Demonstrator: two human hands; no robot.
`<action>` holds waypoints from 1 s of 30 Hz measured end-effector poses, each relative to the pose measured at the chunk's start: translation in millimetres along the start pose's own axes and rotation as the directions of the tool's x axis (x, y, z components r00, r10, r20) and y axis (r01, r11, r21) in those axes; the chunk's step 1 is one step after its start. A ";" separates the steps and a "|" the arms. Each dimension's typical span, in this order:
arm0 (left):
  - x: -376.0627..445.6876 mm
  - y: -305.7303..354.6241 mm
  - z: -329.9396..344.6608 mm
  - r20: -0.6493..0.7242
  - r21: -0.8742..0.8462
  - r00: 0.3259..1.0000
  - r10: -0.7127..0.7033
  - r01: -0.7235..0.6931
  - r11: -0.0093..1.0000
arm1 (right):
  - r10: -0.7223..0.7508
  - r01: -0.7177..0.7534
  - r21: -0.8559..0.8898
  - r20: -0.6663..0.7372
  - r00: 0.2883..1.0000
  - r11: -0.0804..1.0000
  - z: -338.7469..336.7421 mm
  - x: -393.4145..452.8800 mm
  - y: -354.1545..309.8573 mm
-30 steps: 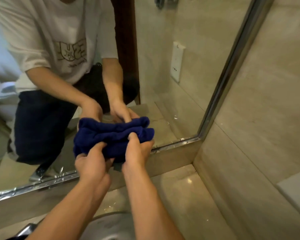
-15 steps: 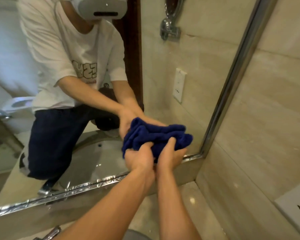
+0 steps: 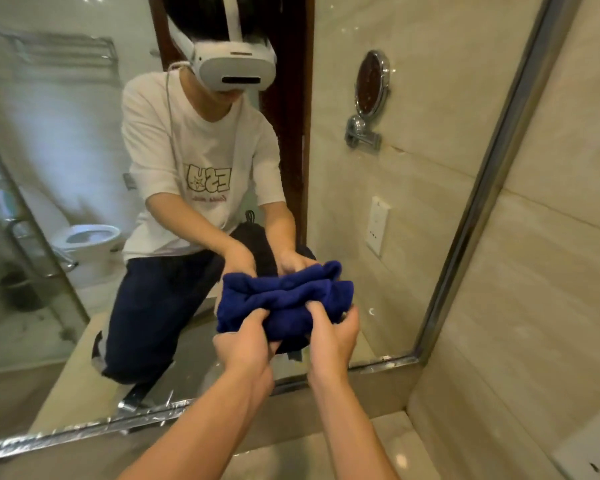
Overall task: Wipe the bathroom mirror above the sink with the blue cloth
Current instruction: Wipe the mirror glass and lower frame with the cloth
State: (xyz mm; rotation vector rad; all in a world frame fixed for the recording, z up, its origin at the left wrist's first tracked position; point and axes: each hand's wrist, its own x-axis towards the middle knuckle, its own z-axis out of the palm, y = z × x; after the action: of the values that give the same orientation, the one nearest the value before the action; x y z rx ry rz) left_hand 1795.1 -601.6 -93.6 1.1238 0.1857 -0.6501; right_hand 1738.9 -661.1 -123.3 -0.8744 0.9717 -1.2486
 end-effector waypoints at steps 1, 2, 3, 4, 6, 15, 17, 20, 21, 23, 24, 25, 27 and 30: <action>-9.3 6.0 13.1 0.036 -0.023 0.999 0.012 -0.011 1.000 | -0.053 0.053 0.002 -0.014 0.999 0.999 0.4 5.3 -17.8; -17.8 14.0 25.7 0.088 -0.052 0.995 0.041 -0.037 0.998 | -0.111 0.111 -0.004 -0.020 0.994 0.994 2.4 11.0 -37.2; -26.6 24.8 38.4 0.156 -0.079 0.984 0.089 -0.077 0.994 | -0.161 0.161 0.000 -0.024 0.987 0.987 6.0 16.6 -57.8; -32.5 36.7 50.2 0.223 -0.107 0.964 0.147 -0.125 0.986 | -0.199 0.199 0.012 -0.027 0.980 0.980 9.7 22.8 -78.9; -41.8 60.5 71.7 0.299 -0.143 0.926 0.230 -0.195 0.970 | -0.269 0.269 0.041 -0.006 0.963 0.962 18.5 32.3 -117.7; -31.2 50.8 54.5 0.226 0.190 0.902 0.368 -0.412 0.891 | -0.314 0.295 -0.256 -0.036 0.949 0.920 13.8 27.2 -93.4; -32.4 52.5 50.1 0.237 0.271 0.896 0.375 -0.432 0.860 | -0.266 0.250 -0.321 -0.004 0.964 0.913 5.9 28.9 -92.5; -37.4 55.6 45.0 0.271 0.348 0.887 0.373 -0.452 0.821 | -0.259 0.241 -0.378 0.004 0.966 0.894 3.6 27.8 -103.2; -40.2 56.6 41.8 0.273 0.378 0.882 0.384 -0.466 0.800 | -0.264 0.243 -0.386 -0.001 0.965 0.890 3.4 24.7 -107.4; -47.0 58.9 33.8 0.253 0.535 0.858 0.448 -0.510 0.674 | -0.303 0.286 -0.377 0.014 0.953 0.881 -0.2 17.2 -112.7; -52.5 60.3 30.8 0.235 0.605 0.837 0.495 -0.524 0.599 | -0.325 0.312 -0.365 0.026 0.945 0.877 -3.4 13.7 -114.0; -58.2 61.2 28.7 0.210 0.619 0.809 0.548 -0.544 0.567 | -0.331 0.321 -0.363 0.037 0.943 0.875 -7.7 10.2 -115.9; -69.7 64.5 27.4 0.211 0.520 0.760 0.614 -0.619 0.588 | -0.261 0.269 -0.312 0.068 0.963 0.911 -15.9 5.1 -121.7; -83.8 65.6 31.5 0.250 0.266 0.802 0.543 -0.596 0.758 | -0.148 0.170 -0.166 0.140 0.979 0.971 -24.9 1.0 -134.9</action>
State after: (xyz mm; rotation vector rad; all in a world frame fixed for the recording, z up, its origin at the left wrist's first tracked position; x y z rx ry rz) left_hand 1759.6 -578.9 9.1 1.3624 -0.4188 -0.2112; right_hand 1668.5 -678.8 -6.9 -1.1771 0.9342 -1.2378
